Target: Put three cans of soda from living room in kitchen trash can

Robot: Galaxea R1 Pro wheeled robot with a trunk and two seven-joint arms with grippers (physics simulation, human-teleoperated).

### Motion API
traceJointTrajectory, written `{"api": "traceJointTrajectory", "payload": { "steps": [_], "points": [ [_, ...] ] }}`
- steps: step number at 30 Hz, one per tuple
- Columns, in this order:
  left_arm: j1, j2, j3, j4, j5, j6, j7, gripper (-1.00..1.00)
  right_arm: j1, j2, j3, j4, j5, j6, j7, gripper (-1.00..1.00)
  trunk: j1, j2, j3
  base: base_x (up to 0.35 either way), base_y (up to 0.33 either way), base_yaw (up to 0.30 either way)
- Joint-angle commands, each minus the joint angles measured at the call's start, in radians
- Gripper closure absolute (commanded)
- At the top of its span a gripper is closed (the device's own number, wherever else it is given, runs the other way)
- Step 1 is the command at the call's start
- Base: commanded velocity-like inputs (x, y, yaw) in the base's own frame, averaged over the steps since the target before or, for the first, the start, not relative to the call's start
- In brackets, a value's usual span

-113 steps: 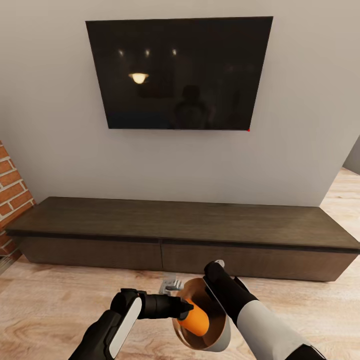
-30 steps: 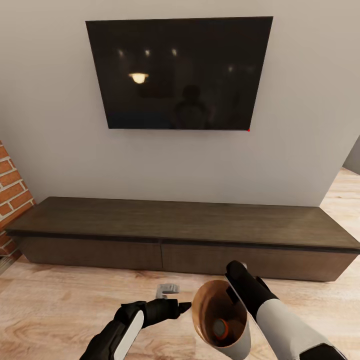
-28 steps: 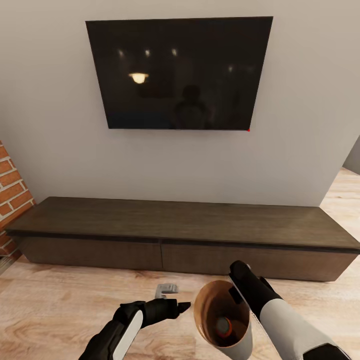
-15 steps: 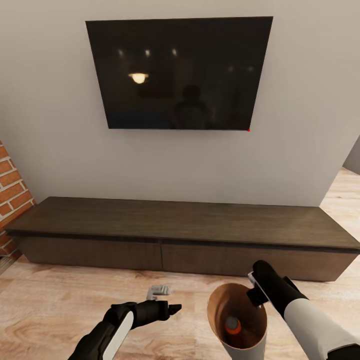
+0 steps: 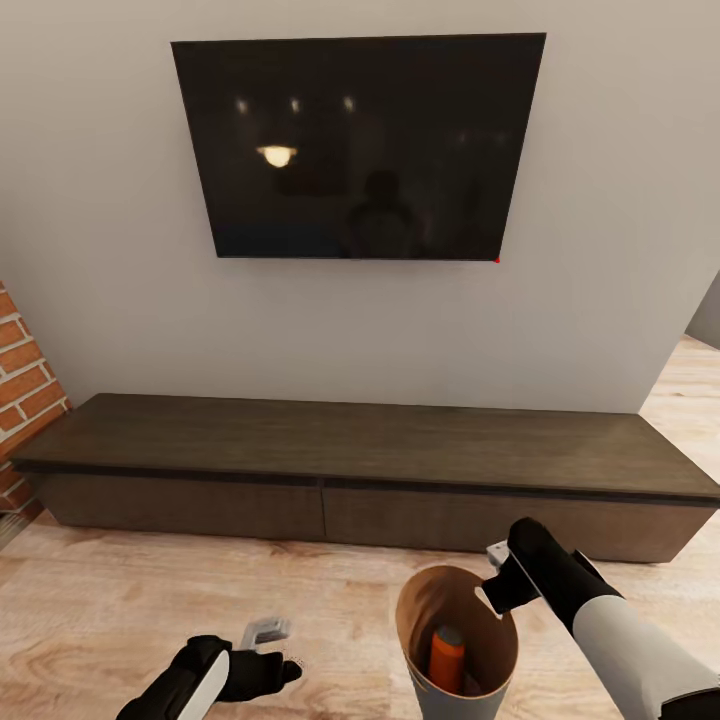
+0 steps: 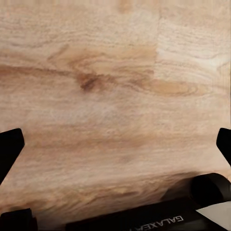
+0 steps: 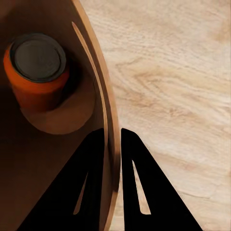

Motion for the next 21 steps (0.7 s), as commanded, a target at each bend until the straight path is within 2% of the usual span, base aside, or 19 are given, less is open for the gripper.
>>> {"api": "traceJointTrajectory", "payload": {
  "steps": [1,2,5,13,21],
  "points": [
    [0.0,0.001,0.001,0.002,0.001,0.007,0.017,-1.0,0.0,0.001,-0.001,0.0,-0.014,0.004,0.004,1.0,0.0,0.0,0.0,0.0,0.0,0.0],
    [0.0,0.003,0.004,0.004,0.001,0.025,0.052,-1.0,0.0,0.004,-0.001,0.0,-0.014,0.004,0.004,1.0,0.0,0.0,0.0,0.0,0.0,0.0],
    [0.005,-0.003,0.005,0.011,0.003,0.022,0.043,-1.0,0.018,0.001,0.009,0.015,-0.004,0.017,0.009,1.0,0.0,0.0,0.0,0.0,0.0,0.0],
    [0.005,-0.003,0.005,0.011,0.003,0.022,0.043,-1.0,0.047,0.001,0.009,0.015,0.105,0.02,0.009,1.0,0.0,0.0,0.0,0.0,0.0,0.0],
    [0.005,-0.003,0.005,0.011,0.003,0.022,0.043,-1.0,0.047,0.001,0.009,0.015,0.179,0.02,0.009,1.0,0.0,0.0,0.0,0.0,0.0,0.0]
  ]
}}
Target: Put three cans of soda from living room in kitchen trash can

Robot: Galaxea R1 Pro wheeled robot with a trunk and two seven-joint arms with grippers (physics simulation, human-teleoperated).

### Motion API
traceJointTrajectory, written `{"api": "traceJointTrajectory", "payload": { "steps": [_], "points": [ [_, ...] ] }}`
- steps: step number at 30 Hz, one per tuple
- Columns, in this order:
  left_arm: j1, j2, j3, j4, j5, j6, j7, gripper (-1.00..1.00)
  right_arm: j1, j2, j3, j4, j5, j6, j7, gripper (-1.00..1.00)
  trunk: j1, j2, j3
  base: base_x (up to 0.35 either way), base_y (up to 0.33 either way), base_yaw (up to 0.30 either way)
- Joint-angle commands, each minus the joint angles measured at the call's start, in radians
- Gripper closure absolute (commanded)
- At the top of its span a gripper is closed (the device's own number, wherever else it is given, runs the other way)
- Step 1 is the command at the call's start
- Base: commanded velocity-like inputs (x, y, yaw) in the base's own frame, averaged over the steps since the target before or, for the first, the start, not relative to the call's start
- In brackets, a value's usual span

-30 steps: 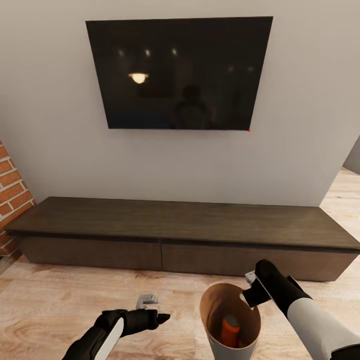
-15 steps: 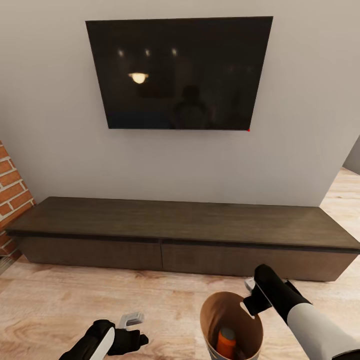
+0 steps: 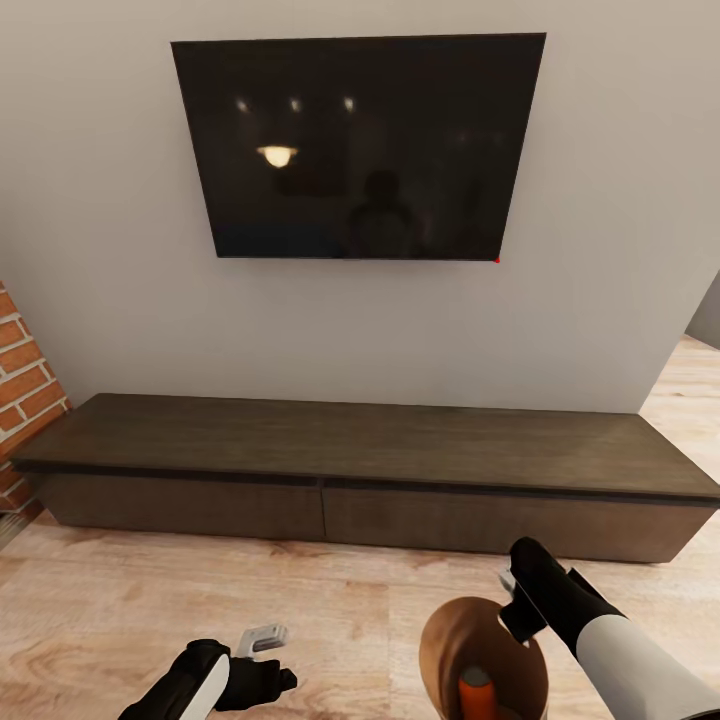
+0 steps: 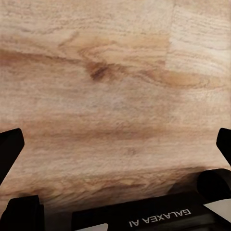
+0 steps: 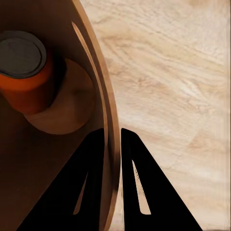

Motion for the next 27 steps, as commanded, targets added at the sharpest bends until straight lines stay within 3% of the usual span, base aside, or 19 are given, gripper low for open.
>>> {"api": "traceJointTrajectory", "payload": {
  "steps": [1,10,18,19,27],
  "points": [
    [0.0,0.0,0.0,0.0,0.0,0.0,0.0,-1.0,0.0,0.0,-0.001,0.0,-0.006,0.003,0.004,1.0,0.0,0.0,0.0,0.0,0.0,0.0],
    [0.023,0.004,0.003,-0.023,0.0,0.006,0.001,-1.0,0.024,0.01,-0.001,-0.021,0.035,-0.003,-0.018,1.0,0.0,0.0,0.0,0.0,0.0,0.015],
    [0.055,0.006,0.005,-0.038,0.0,0.01,0.003,-1.0,0.073,0.016,-0.002,-0.037,0.053,-0.006,-0.033,1.0,0.0,0.0,-0.007,0.0,0.0,0.165],
    [0.056,0.006,0.005,-0.039,0.0,0.01,0.003,-1.0,0.094,0.016,-0.002,-0.038,-0.189,-0.006,-0.034,1.0,0.0,0.0,-0.008,0.0,0.0,0.2],
    [0.059,0.006,0.005,-0.04,0.001,0.009,0.003,-1.0,0.098,0.017,-0.001,-0.04,-0.187,-0.007,-0.035,1.0,0.0,0.0,-0.017,0.0,0.0,0.203]
  ]
}}
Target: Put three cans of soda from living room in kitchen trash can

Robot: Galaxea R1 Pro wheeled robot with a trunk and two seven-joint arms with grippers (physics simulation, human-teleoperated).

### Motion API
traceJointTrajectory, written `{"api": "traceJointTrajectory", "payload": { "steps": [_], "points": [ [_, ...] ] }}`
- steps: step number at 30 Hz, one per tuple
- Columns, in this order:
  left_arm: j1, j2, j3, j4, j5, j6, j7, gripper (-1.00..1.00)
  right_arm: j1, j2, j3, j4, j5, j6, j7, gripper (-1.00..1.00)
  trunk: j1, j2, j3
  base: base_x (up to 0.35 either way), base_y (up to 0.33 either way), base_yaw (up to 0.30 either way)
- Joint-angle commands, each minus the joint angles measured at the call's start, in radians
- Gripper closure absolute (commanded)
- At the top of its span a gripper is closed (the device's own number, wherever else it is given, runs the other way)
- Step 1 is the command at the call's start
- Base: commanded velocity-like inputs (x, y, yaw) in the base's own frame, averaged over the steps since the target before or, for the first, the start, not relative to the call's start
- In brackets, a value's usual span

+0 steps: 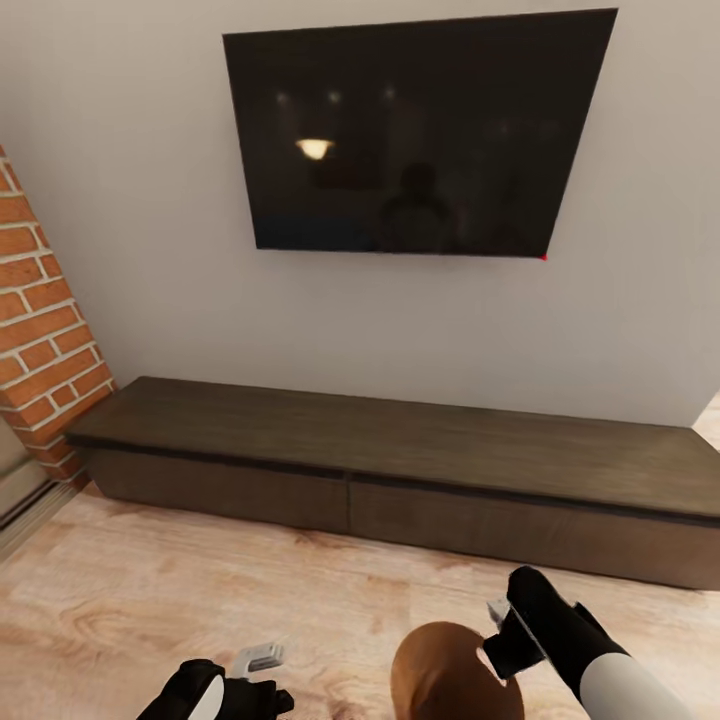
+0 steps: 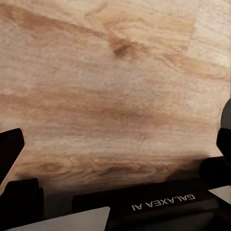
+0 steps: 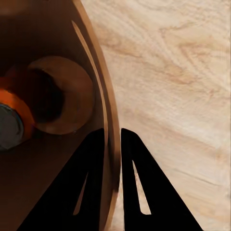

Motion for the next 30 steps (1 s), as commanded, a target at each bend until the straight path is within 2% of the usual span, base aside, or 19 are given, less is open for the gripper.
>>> {"api": "traceJointTrajectory", "payload": {
  "steps": [1,8,30],
  "points": [
    [0.0,0.0,0.0,0.0,0.0,0.0,0.0,-1.0,0.0,0.0,0.002,0.001,0.036,-0.006,0.001,1.0,0.0,0.0,-0.001,0.0,0.0,0.175],
    [0.002,0.0,0.0,-0.002,0.0,-0.001,0.001,-1.0,0.0,0.0,0.003,-0.001,0.036,-0.006,0.0,1.0,0.0,0.0,-0.008,0.0,0.0,0.075],
    [0.002,0.0,0.0,-0.004,0.0,-0.002,0.001,-1.0,0.0,0.0,0.006,-0.003,0.037,-0.006,-0.001,1.0,0.0,0.0,-0.009,0.0,0.0,0.002]
  ]
}}
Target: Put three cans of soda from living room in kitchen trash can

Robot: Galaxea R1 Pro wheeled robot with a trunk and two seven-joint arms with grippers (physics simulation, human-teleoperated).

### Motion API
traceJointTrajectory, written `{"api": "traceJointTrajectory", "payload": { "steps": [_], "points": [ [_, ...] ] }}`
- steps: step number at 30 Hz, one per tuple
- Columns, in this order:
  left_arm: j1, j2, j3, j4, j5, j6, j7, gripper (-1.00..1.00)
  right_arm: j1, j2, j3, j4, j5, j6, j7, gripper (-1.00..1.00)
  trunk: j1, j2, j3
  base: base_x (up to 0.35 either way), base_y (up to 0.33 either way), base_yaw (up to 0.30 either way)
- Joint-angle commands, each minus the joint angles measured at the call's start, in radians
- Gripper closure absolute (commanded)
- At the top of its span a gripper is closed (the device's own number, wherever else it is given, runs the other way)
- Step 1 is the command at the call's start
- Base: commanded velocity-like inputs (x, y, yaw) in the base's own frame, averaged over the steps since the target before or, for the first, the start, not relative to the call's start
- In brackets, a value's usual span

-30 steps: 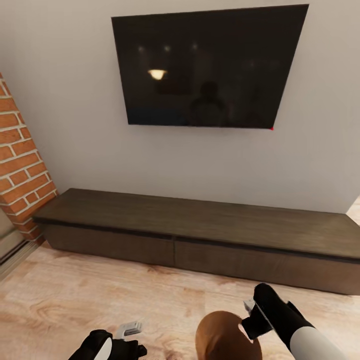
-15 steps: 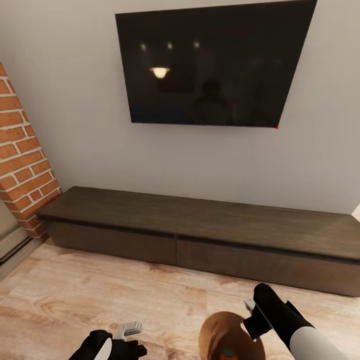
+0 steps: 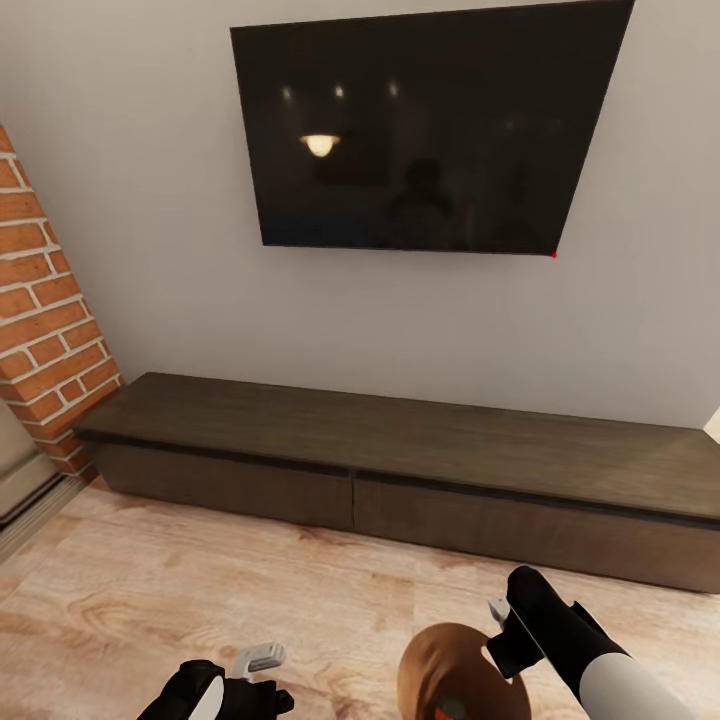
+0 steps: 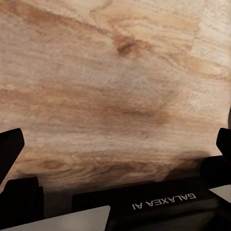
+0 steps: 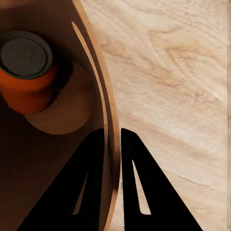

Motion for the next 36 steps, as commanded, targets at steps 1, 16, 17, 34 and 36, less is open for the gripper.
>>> {"api": "traceJointTrajectory", "payload": {
  "steps": [1,16,17,34,36],
  "points": [
    [0.0,0.0,0.0,0.0,0.0,0.0,0.0,-1.0,0.0,0.0,-0.001,0.0,-0.02,0.005,0.006,1.0,0.0,0.0,0.0,0.0,0.0,0.0],
    [0.001,0.0,0.003,-0.001,0.0,0.0,-0.001,-1.0,0.0,0.0,-0.001,-0.054,-0.019,0.006,0.0,1.0,0.0,0.0,-0.007,0.0,0.0,0.06],
    [0.001,0.0,0.003,-0.001,0.0,0.0,-0.001,-1.0,0.0,0.0,-0.001,-0.064,-0.019,0.007,0.001,1.0,0.0,0.0,-0.008,0.0,0.0,0.099],
    [0.002,0.002,0.008,0.001,0.002,0.0,-0.003,-1.0,-0.003,0.009,-0.002,-0.113,-0.018,0.016,0.002,1.0,0.0,0.0,-0.028,0.0,0.012,0.12],
    [0.002,0.002,0.008,0.002,0.003,0.0,-0.003,-1.0,-0.003,0.012,-0.002,-0.113,-0.018,0.016,0.002,1.0,0.0,0.0,-0.031,0.0,0.034,0.161]
  ]
}}
